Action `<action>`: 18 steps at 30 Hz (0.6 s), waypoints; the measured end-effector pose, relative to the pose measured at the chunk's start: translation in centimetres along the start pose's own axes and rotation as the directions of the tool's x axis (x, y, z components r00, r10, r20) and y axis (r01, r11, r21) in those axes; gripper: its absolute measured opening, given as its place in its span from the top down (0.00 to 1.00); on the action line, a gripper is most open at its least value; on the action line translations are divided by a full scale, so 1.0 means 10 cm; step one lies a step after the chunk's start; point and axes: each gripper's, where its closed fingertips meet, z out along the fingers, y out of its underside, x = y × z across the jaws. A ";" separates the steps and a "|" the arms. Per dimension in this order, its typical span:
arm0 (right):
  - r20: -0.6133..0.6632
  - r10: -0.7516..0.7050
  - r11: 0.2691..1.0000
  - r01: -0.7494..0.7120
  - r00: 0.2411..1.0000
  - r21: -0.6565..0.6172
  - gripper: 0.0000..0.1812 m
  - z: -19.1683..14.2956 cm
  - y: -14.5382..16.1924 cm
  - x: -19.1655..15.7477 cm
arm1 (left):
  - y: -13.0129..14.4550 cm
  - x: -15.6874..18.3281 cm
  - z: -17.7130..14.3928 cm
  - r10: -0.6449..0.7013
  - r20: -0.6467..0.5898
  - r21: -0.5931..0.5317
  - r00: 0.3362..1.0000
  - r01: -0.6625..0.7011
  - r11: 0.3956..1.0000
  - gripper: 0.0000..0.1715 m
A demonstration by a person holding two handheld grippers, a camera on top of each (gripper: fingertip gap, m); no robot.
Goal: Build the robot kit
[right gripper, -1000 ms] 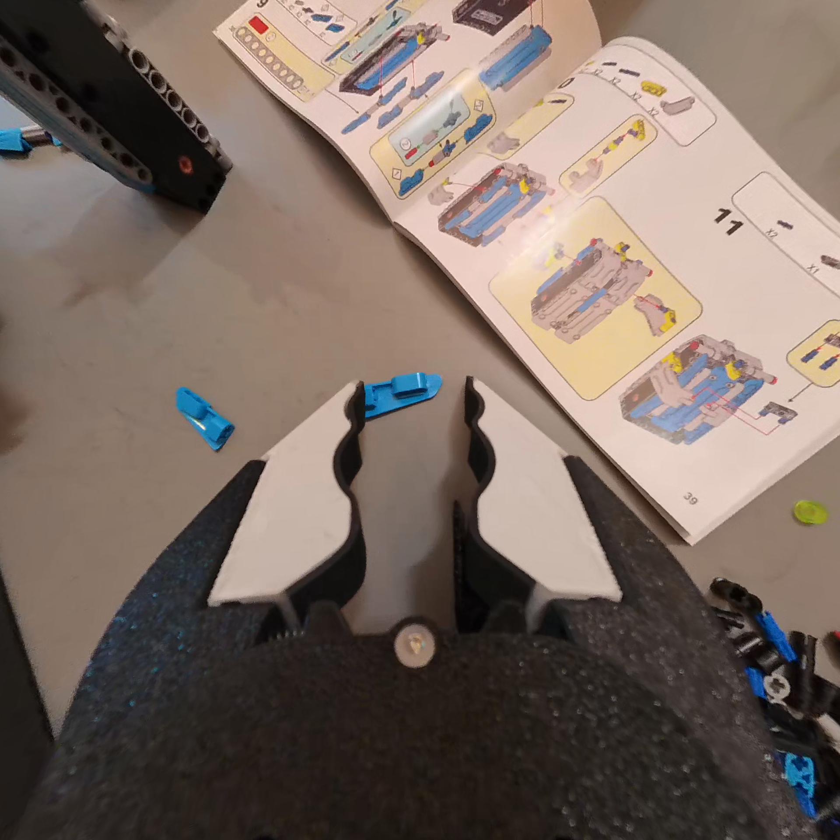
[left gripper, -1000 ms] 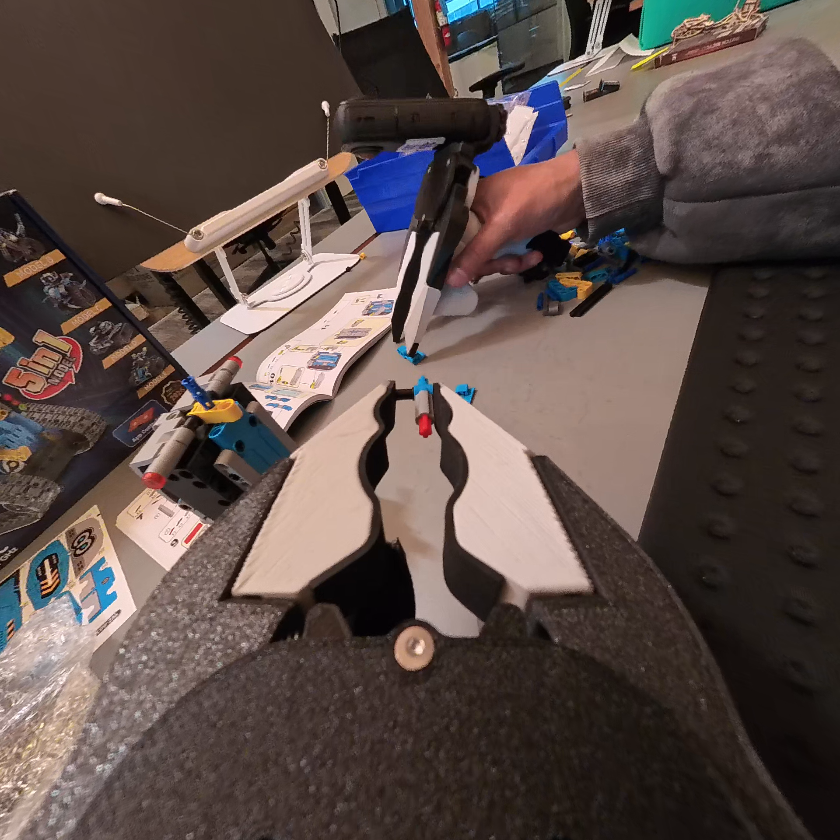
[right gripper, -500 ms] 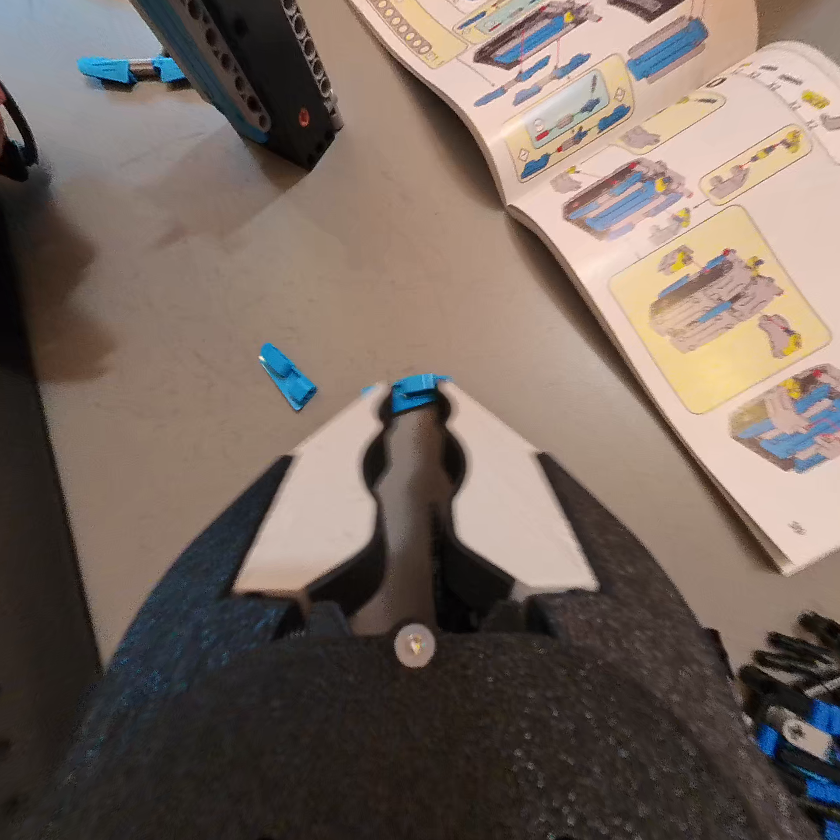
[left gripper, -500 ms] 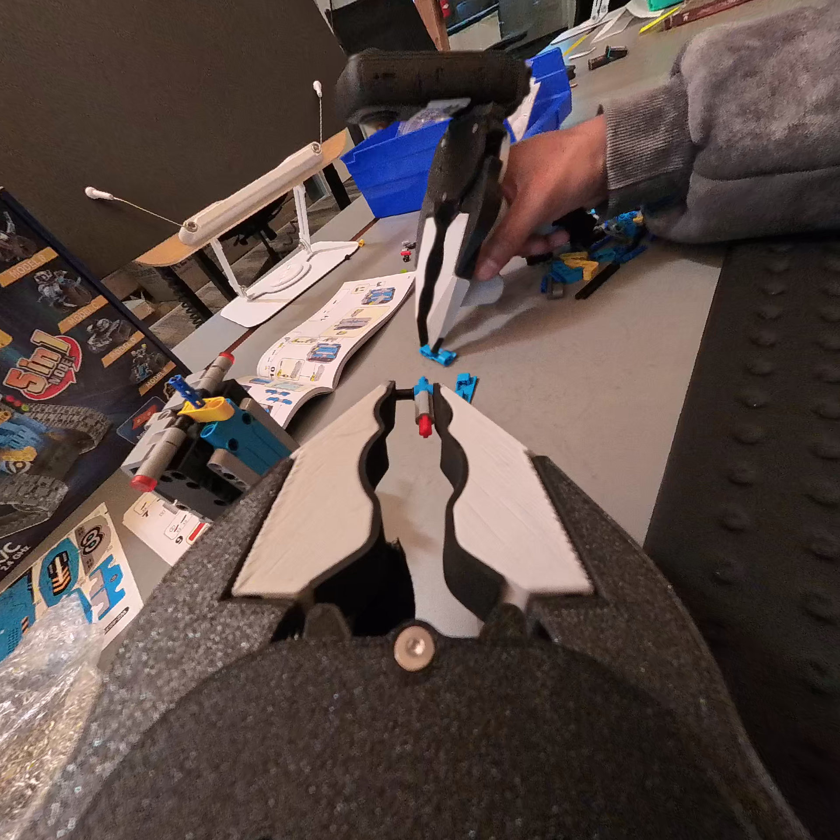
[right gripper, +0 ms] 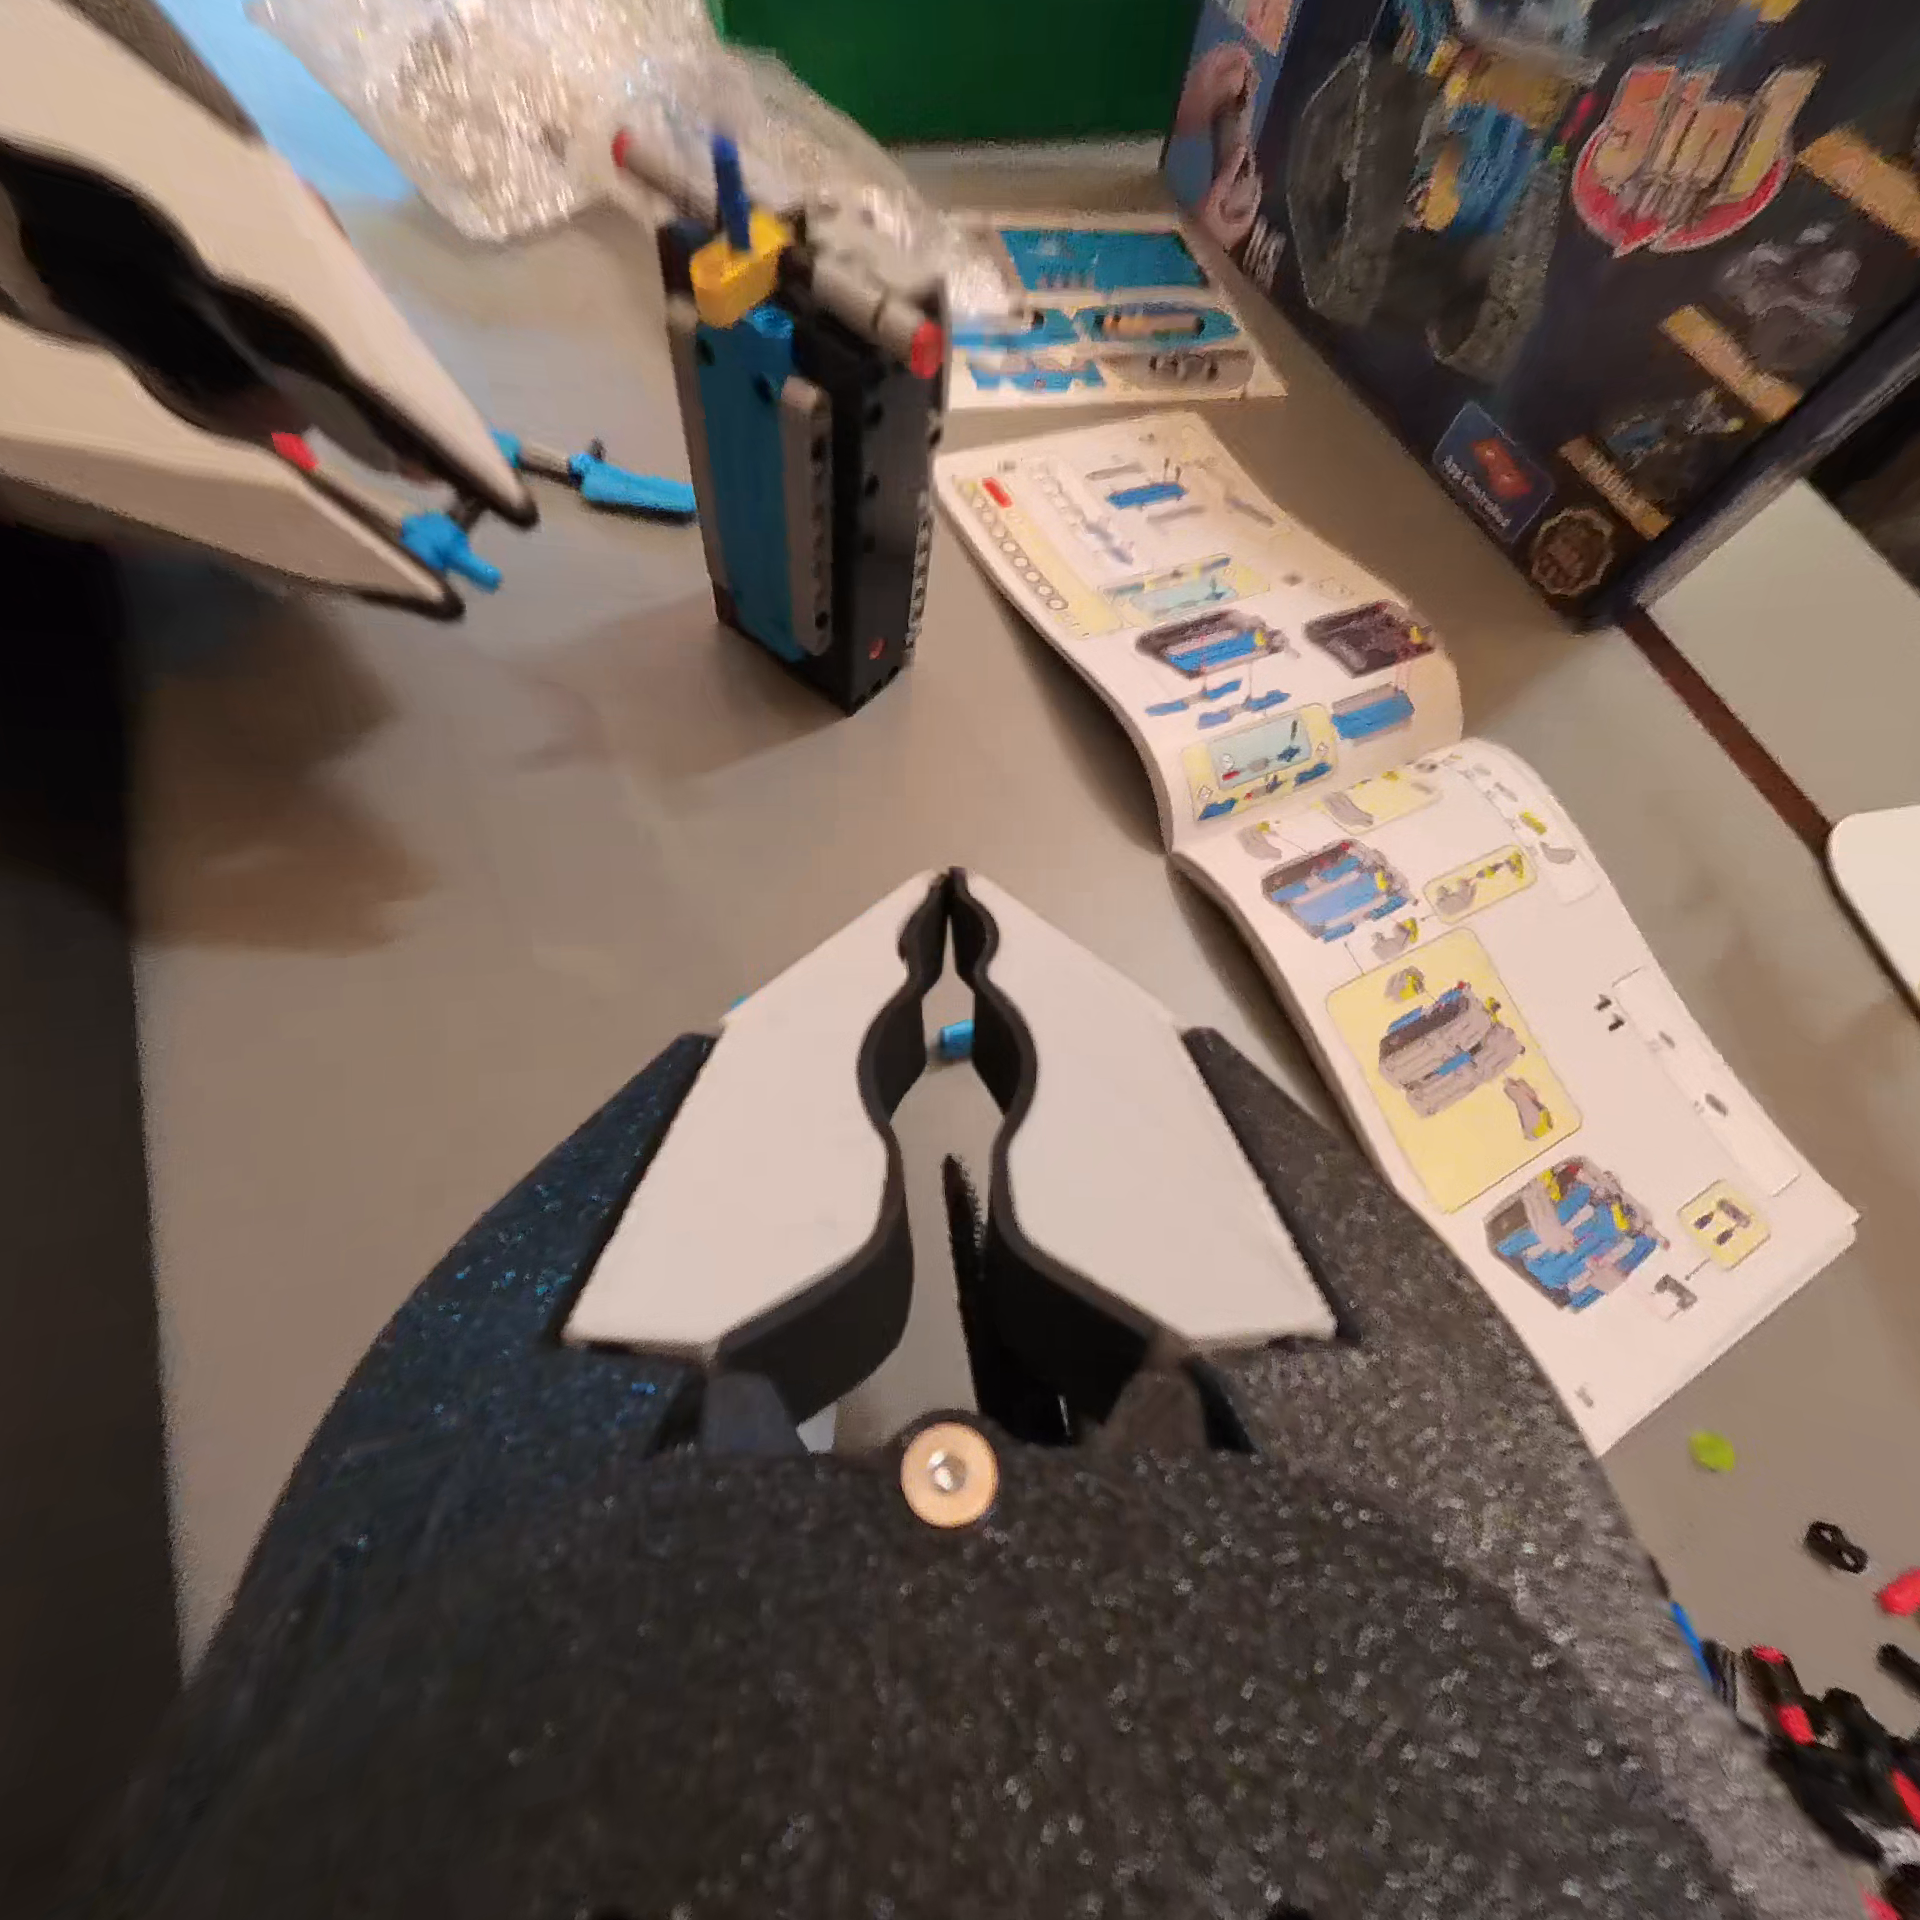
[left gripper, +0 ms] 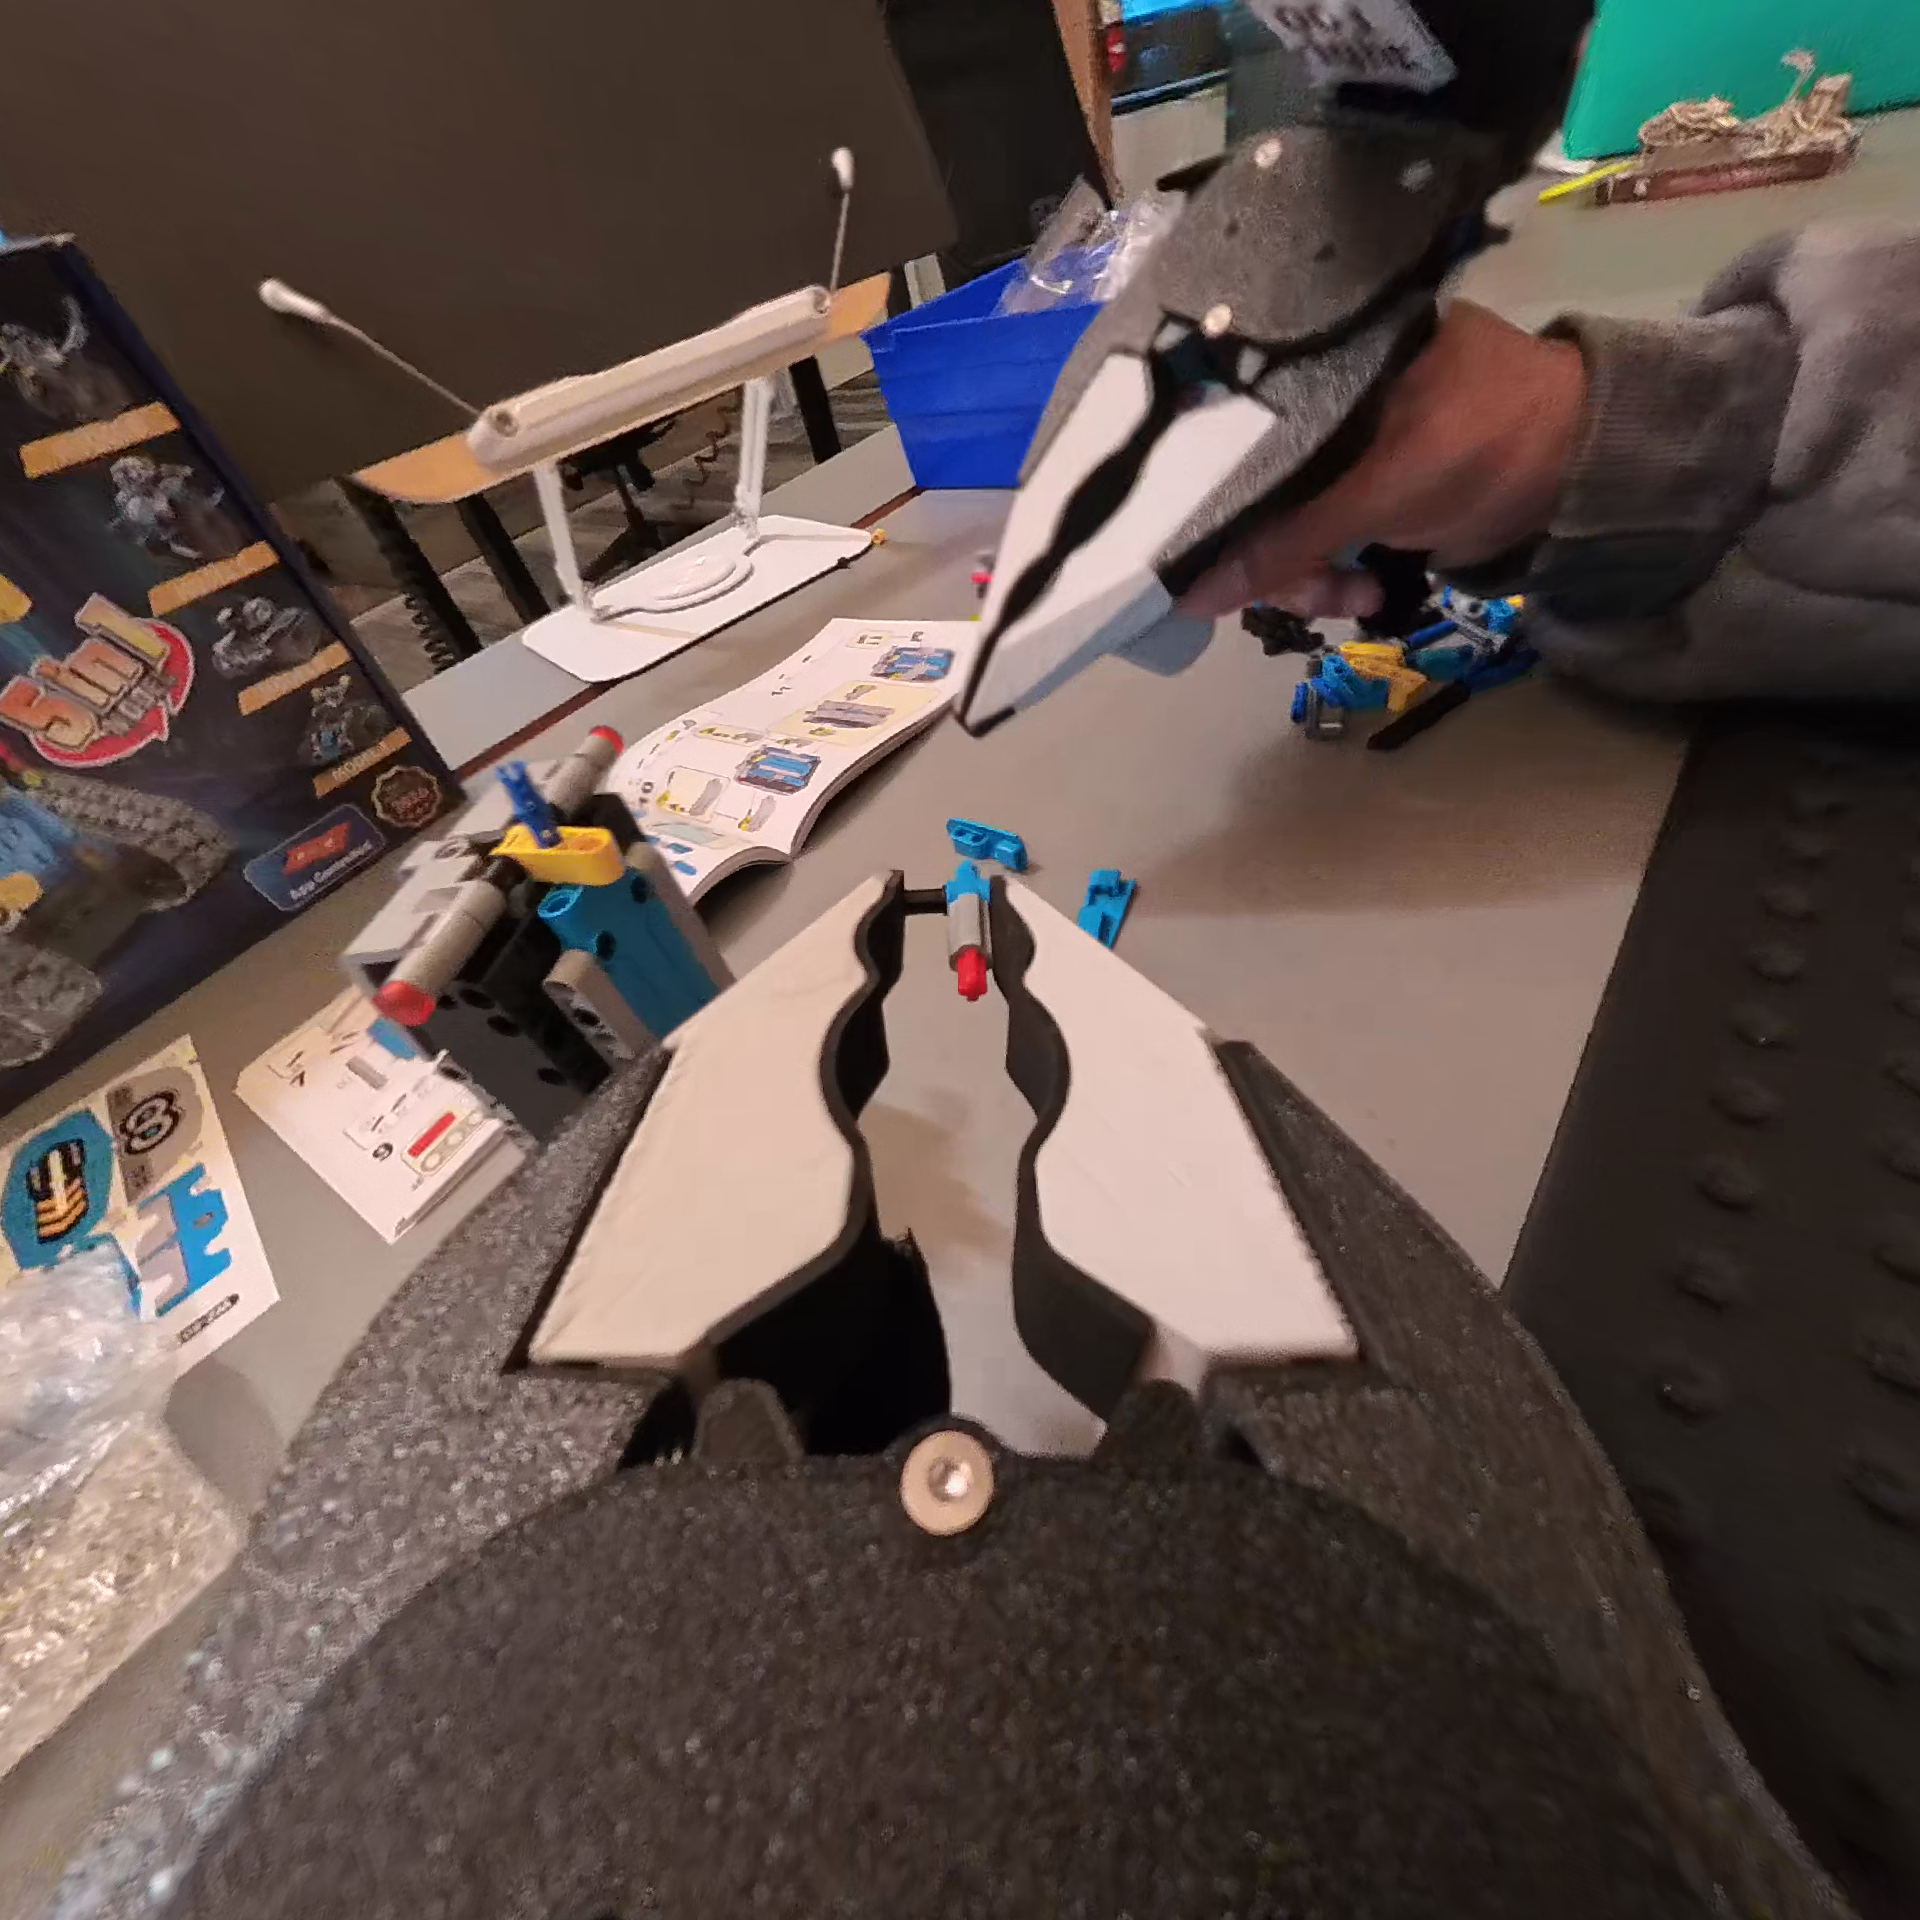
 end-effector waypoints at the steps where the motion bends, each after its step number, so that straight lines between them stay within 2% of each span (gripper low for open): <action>1: -0.011 -0.001 0.999 0.001 1.000 -0.034 1.00 0.04 0.06 0.01 | 0.00 -0.02 0.00 -0.018 0.005 0.001 1.000 0.018 1.000 0.91; 4: -0.041 0.120 0.987 -0.123 0.992 -0.106 1.00 0.09 0.27 0.19 | 0.03 -0.04 -0.01 -0.053 0.003 -0.007 0.999 0.053 0.999 0.91; 6: 0.017 0.258 0.958 -0.253 0.966 -0.138 0.85 0.12 0.37 0.24 | 0.03 -0.04 0.00 -0.052 0.001 -0.007 0.999 0.052 0.999 0.91; 7: 0.037 0.292 0.948 -0.283 0.956 -0.144 0.83 0.13 0.41 0.27 | 0.03 -0.03 0.00 -0.050 -0.002 -0.010 0.999 0.050 0.999 0.91; 11: 0.130 0.241 0.959 -0.215 0.962 -0.183 0.76 0.21 0.48 0.32 | 0.03 0.03 0.03 -0.035 -0.022 -0.015 0.999 0.034 0.999 0.91; 16: 0.219 0.214 0.960 -0.164 0.952 -0.227 0.64 0.21 0.55 0.17 | 0.04 0.08 0.06 -0.019 -0.046 -0.021 0.999 0.018 1.000 0.91; 18: 0.231 0.177 0.964 -0.121 0.957 -0.237 0.65 0.23 0.56 0.18 | 0.04 0.10 0.08 -0.021 -0.056 -0.026 0.998 0.020 0.999 0.91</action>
